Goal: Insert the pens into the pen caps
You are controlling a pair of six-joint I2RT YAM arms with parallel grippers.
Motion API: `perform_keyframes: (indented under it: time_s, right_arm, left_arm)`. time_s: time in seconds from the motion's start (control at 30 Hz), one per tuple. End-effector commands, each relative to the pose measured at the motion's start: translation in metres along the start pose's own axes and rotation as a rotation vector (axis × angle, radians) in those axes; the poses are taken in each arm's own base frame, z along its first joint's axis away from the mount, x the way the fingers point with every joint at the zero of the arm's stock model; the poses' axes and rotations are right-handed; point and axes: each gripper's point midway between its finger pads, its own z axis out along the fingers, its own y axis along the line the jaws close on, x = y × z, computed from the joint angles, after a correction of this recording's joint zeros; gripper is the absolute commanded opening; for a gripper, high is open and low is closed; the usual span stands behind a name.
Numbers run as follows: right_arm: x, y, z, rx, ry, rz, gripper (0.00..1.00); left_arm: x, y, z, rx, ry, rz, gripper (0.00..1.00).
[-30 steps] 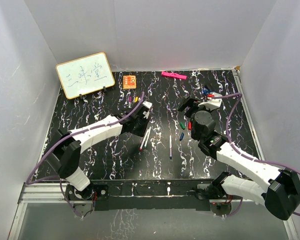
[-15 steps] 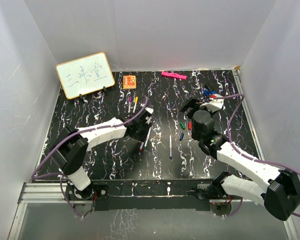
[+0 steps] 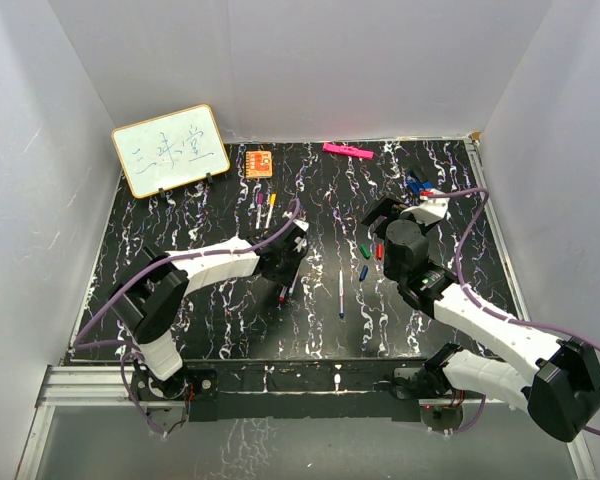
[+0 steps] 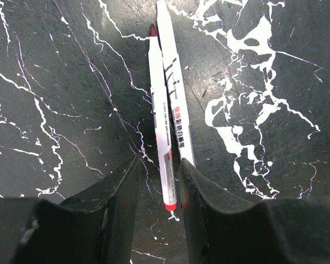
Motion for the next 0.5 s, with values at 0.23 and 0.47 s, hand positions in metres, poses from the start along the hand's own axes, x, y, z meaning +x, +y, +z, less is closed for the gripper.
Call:
perform_keyframes:
  time_s: [0.23,0.47]
  right_arm:
    - [-0.0109,0.0054,0.0017,-0.012,-0.023,0.042,0.76]
    - [-0.0082,0.0049,0.0025,-0.013,-0.015,0.039,0.75]
  left_arm:
    - [0.0067,0.0034,0.0062,-0.025,0.014,0.004,0.33]
    - [0.0088,0.0091,0.0103,-0.058,0.015,0.002,0.33]
